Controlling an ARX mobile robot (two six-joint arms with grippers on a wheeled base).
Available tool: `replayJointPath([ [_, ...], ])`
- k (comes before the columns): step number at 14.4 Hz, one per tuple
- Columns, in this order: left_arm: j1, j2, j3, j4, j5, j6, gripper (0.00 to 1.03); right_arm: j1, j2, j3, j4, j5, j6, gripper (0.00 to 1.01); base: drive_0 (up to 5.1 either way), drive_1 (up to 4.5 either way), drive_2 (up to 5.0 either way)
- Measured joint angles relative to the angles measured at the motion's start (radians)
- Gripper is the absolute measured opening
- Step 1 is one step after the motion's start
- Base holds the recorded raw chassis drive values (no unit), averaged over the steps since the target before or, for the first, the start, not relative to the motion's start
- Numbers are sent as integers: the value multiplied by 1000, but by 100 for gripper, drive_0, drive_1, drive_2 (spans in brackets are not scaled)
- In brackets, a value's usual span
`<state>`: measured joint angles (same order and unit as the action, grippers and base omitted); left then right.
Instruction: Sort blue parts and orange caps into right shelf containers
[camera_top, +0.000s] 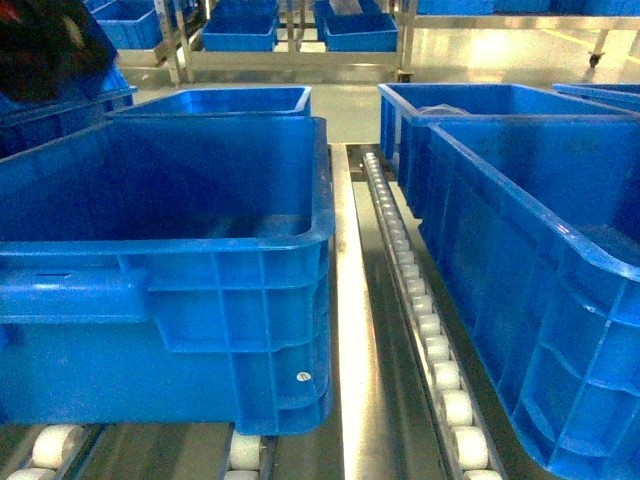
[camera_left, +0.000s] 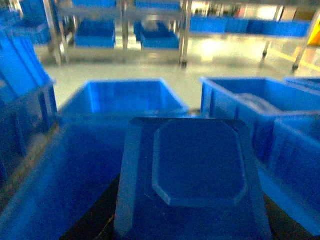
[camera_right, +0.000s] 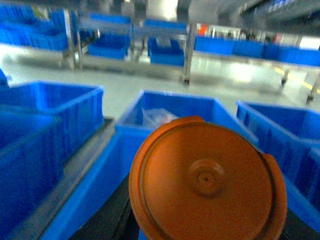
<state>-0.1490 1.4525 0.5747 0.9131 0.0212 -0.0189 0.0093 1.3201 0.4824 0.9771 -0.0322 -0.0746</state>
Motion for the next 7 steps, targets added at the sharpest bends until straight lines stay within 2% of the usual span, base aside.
replayJointPath([
  [1,24,195,134,-72,-24,-55,43,4,230,138,-57,43,-51,45,0,0,0],
  [4,32,207,168,-77,-27,-78,43,8,286,219,-56,50,-64,46,0,0,0],
  [7,33,187,167,-74,-10,-83,56,19,287,222,-32,62,-80,62,0,0,0],
])
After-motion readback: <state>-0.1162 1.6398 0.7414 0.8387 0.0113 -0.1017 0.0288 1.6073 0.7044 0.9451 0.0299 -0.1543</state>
